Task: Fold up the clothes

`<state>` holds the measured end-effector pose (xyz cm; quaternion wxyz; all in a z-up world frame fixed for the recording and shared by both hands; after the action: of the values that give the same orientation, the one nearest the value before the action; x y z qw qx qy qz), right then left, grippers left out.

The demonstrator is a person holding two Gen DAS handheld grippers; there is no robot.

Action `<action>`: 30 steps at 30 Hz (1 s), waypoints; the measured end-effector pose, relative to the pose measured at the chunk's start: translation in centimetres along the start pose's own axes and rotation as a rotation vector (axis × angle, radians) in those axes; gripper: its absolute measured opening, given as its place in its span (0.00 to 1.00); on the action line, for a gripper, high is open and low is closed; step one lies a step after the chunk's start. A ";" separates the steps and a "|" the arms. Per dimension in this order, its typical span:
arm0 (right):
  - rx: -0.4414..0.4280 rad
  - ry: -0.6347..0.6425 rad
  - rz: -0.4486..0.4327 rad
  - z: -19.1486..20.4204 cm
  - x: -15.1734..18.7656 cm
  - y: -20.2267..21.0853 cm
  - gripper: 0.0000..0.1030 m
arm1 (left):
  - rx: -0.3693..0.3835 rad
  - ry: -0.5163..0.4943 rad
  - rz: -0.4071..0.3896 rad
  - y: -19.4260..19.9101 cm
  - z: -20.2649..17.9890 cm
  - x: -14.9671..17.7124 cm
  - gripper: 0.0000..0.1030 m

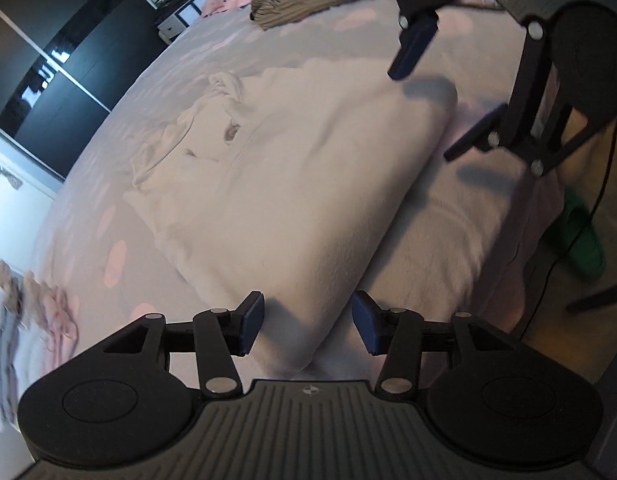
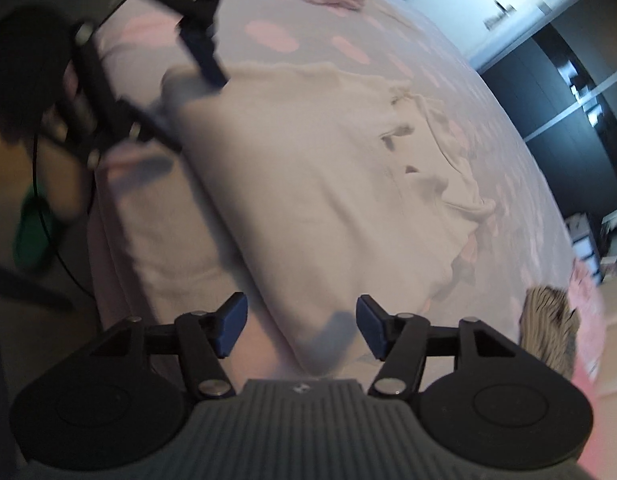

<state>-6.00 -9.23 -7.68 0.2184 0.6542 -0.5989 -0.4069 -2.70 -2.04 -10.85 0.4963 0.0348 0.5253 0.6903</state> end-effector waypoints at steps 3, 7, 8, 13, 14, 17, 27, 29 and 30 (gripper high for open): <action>0.022 0.076 0.016 1.0 0.4 -1.0 0.62 | -0.044 -0.086 0.003 -0.7 -0.8 0.6 0.45; 0.103 0.135 -0.001 1.2 0.3 -2.0 0.60 | -0.112 -0.184 -0.019 -1.8 -1.9 0.7 0.45; 0.122 0.144 -0.004 1.2 0.2 -2.2 0.52 | -0.131 -0.206 -0.029 -2.0 -2.2 0.6 0.45; 0.158 0.182 -0.016 1.6 0.0 -2.9 0.32 | -0.134 -0.215 -0.041 -2.4 -2.3 0.1 0.29; 0.160 0.183 -0.018 1.5 0.0 -2.8 0.29 | -0.131 -0.214 -0.043 -2.5 -2.3 0.0 0.26; 0.151 0.121 -0.020 0.3 -0.3 -1.7 0.22 | -0.112 -0.184 -0.043 -2.2 -1.8 -0.3 0.19; 0.065 0.097 0.004 -1.6 -1.2 2.4 0.20 | -0.005 -0.120 0.010 1.4 -0.2 -1.7 0.16; 0.029 0.101 0.005 -1.4 -1.0 3.2 0.20 | 0.029 -0.127 0.024 2.0 -0.5 -1.4 0.16; 0.011 0.105 0.005 -1.2 -0.9 3.6 0.20 | 0.049 -0.126 0.030 2.3 -0.6 -1.2 0.16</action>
<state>-7.19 -9.25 -3.93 0.2469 0.6743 -0.5904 -0.3684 -3.90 -3.22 -8.82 0.5169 0.0983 0.5090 0.6813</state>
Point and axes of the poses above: each gripper's, at about its wrist camera, not at the fingertips, and y roughly against the way its jaws point, z to its left, x to its underside, the point moved 5 cm from there along -y, roughly the way its jaws point, and after that the axes turned 9 degrees about y, right-handed, at the moved point
